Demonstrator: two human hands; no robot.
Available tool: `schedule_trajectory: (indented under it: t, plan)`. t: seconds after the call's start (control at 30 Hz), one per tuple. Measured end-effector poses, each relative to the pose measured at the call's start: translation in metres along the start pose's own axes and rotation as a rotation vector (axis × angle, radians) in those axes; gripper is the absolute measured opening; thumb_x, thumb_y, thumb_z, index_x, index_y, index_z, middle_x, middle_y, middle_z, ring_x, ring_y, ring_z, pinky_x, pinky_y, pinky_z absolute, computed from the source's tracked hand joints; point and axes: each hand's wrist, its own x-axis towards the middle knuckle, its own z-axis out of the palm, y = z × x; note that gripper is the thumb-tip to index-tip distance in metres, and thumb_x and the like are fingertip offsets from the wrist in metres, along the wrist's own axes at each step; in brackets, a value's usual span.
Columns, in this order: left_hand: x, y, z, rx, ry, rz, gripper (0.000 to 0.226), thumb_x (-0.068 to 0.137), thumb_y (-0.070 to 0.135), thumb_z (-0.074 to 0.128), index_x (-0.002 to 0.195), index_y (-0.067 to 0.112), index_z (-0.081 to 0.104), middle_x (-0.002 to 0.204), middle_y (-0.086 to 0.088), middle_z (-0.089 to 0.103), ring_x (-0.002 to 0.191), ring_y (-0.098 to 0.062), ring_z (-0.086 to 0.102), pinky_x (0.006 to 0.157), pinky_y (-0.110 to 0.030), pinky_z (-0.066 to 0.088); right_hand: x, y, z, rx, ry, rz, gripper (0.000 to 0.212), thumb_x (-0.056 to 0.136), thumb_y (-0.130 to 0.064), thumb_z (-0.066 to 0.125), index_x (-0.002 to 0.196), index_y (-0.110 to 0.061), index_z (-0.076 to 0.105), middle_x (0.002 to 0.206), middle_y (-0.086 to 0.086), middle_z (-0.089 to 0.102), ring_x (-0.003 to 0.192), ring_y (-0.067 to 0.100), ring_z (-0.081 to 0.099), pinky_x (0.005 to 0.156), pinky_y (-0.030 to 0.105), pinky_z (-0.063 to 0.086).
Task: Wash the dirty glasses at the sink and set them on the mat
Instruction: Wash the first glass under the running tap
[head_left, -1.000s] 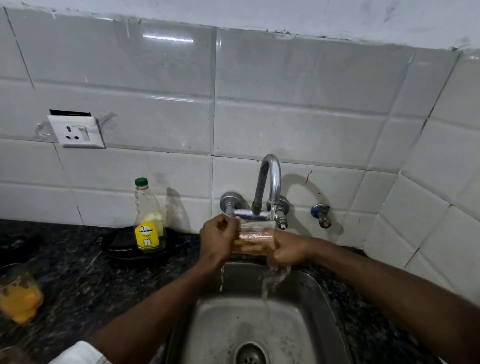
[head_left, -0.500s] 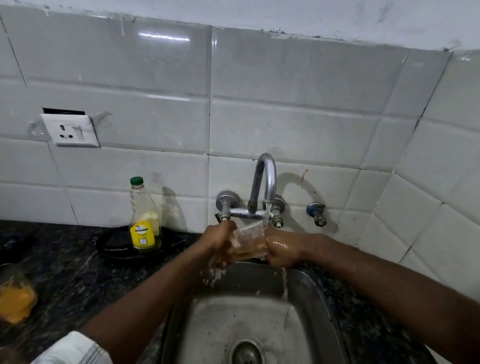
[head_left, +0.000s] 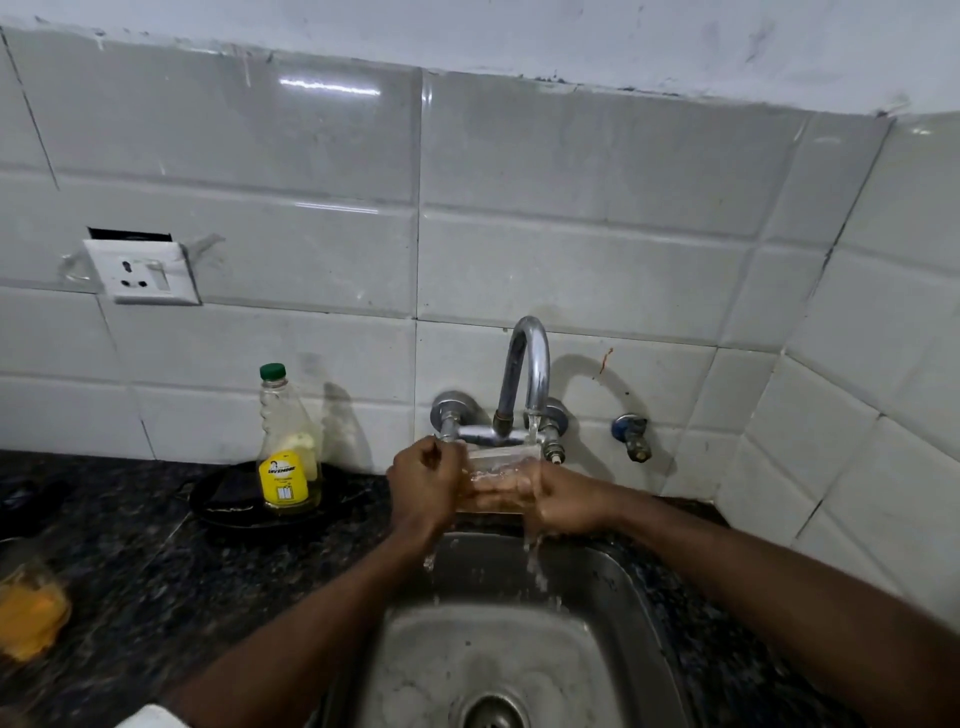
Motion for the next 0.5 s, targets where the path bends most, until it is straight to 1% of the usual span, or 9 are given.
schedule_trajectory:
  t: [0.03, 0.13, 0.2, 0.23, 0.3, 0.37, 0.4, 0.43, 0.5]
  plan:
    - [0.001, 0.001, 0.002, 0.042, 0.009, -0.029, 0.031, 0.097, 0.023, 0.053, 0.072, 0.01, 0.063, 0.068, -0.008, 0.065, 0.064, -0.031, 0.063, 0.055, -0.04, 0.054, -0.002, 0.0, -0.002, -0.082, -0.004, -0.047, 0.051, 0.076, 0.001, 0.058, 0.122, -0.018, 0.062, 0.116, 0.005, 0.067, 0.108, 0.017, 0.064, 0.093, 0.034, 0.055]
    - [0.009, 0.007, 0.004, 0.039, -0.188, -0.561, 0.028, 0.096, 0.029, 0.043, 0.09, 0.006, 0.059, 0.071, -0.012, 0.062, 0.058, -0.027, 0.057, 0.047, -0.026, 0.043, -0.009, -0.005, -0.009, -0.459, -0.055, -0.141, 0.034, 0.086, -0.006, 0.06, 0.12, -0.011, 0.062, 0.117, 0.009, 0.065, 0.105, 0.021, 0.061, 0.094, 0.02, 0.045]
    - [0.006, 0.007, 0.005, -0.018, -0.241, -0.667, 0.029, 0.095, 0.031, 0.043, 0.1, 0.007, 0.058, 0.076, -0.014, 0.062, 0.057, -0.026, 0.057, 0.042, -0.022, 0.041, -0.007, 0.002, -0.001, -0.492, -0.052, -0.145, 0.038, 0.084, -0.01, 0.064, 0.121, -0.017, 0.06, 0.12, 0.008, 0.062, 0.11, 0.023, 0.057, 0.097, 0.027, 0.045]
    - [0.006, 0.007, 0.006, -0.069, -0.211, -0.651, 0.03, 0.096, 0.031, 0.043, 0.1, 0.006, 0.059, 0.077, -0.013, 0.063, 0.058, -0.025, 0.058, 0.042, -0.023, 0.041, -0.008, 0.002, 0.001, -0.433, -0.082, -0.129, 0.041, 0.079, -0.013, 0.063, 0.119, -0.019, 0.06, 0.117, 0.007, 0.062, 0.108, 0.023, 0.057, 0.096, 0.032, 0.047]
    - [0.003, 0.005, 0.007, -0.115, -0.1, -0.615, 0.03, 0.096, 0.031, 0.045, 0.095, 0.006, 0.061, 0.08, -0.014, 0.066, 0.061, -0.025, 0.061, 0.041, -0.024, 0.042, -0.01, -0.001, -0.001, -0.068, -0.107, 0.034, 0.034, 0.073, -0.011, 0.059, 0.106, -0.021, 0.062, 0.102, -0.002, 0.066, 0.1, 0.018, 0.064, 0.088, 0.032, 0.053]
    - [0.002, -0.004, 0.009, -0.105, 0.045, -0.588, 0.031, 0.092, 0.03, 0.048, 0.09, 0.003, 0.065, 0.084, -0.017, 0.068, 0.065, -0.029, 0.064, 0.042, -0.024, 0.043, -0.014, -0.01, -0.009, 0.372, -0.109, 0.135, 0.031, 0.082, 0.0, 0.062, 0.104, -0.022, 0.064, 0.098, -0.011, 0.072, 0.097, 0.005, 0.067, 0.087, 0.025, 0.054]
    - [0.002, -0.007, 0.01, -0.084, 0.115, -0.563, 0.032, 0.091, 0.029, 0.049, 0.087, 0.002, 0.066, 0.083, -0.018, 0.068, 0.066, -0.03, 0.064, 0.045, -0.026, 0.044, -0.013, -0.015, -0.008, 0.556, -0.041, 0.135, 0.027, 0.087, -0.003, 0.063, 0.109, -0.019, 0.065, 0.102, -0.008, 0.074, 0.099, 0.007, 0.068, 0.09, 0.028, 0.053]
    - [0.0, -0.008, 0.012, -0.052, 0.161, -0.514, 0.033, 0.091, 0.028, 0.05, 0.081, 0.002, 0.067, 0.079, -0.016, 0.068, 0.065, -0.029, 0.062, 0.049, -0.027, 0.044, -0.011, -0.021, -0.006, 0.683, 0.06, 0.156, 0.022, 0.092, -0.018, 0.062, 0.113, -0.013, 0.065, 0.106, -0.001, 0.075, 0.101, 0.014, 0.07, 0.092, 0.032, 0.052]
    - [-0.007, -0.01, 0.018, -0.006, 0.201, -0.312, 0.032, 0.095, 0.026, 0.054, 0.076, 0.005, 0.068, 0.072, -0.009, 0.065, 0.065, -0.025, 0.059, 0.054, -0.026, 0.041, 0.0, -0.029, 0.004, 0.767, 0.331, 0.328, 0.048, 0.094, -0.05, 0.051, 0.107, -0.007, 0.067, 0.095, 0.009, 0.076, 0.087, 0.022, 0.074, 0.084, 0.033, 0.053]
